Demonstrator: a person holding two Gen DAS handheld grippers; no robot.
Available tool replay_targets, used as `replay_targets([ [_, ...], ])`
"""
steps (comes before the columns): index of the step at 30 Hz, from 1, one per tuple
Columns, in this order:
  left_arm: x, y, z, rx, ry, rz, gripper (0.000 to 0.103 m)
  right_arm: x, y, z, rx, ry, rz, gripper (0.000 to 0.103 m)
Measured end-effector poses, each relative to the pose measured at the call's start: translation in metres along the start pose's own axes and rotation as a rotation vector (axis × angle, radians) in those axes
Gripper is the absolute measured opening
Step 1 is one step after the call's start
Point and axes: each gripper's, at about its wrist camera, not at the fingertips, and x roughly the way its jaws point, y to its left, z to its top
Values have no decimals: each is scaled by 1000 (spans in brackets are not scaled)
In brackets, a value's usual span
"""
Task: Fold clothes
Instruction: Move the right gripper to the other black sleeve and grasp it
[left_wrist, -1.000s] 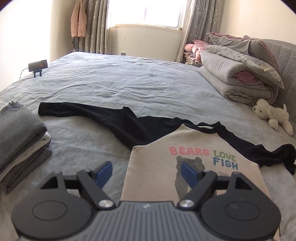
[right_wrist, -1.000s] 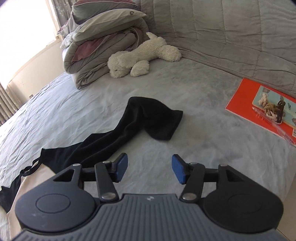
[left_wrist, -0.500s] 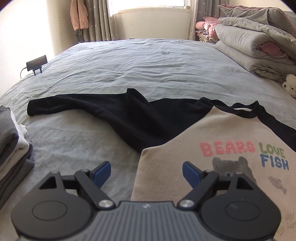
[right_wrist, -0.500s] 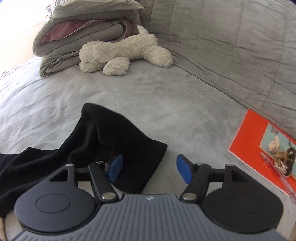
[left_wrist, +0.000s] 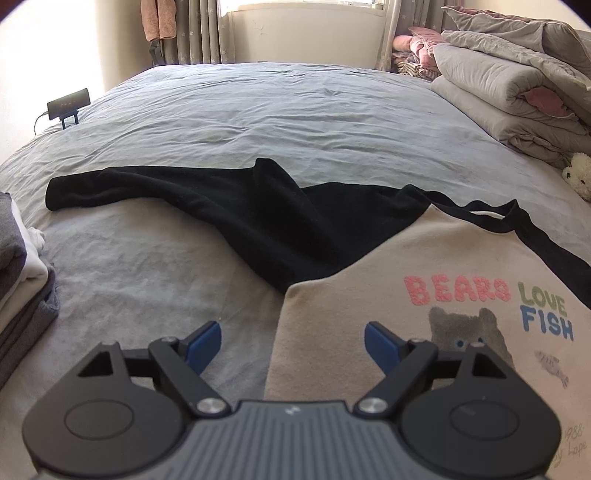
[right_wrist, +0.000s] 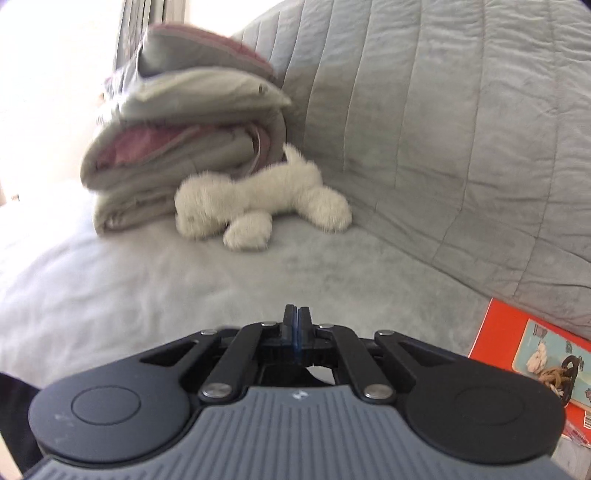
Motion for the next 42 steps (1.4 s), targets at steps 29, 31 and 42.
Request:
replay_targets([
  [29,3,12,-2,-88,70,-93,86,-32,-21,25,151,-48,83,7],
  [31,2,11,-2,-86,71,-106,86,-43,-26,30,185,-72,95,7],
  [42,5,9,-2,-71,80,-107,86,-53,-60,45,331,-138,-13,7],
])
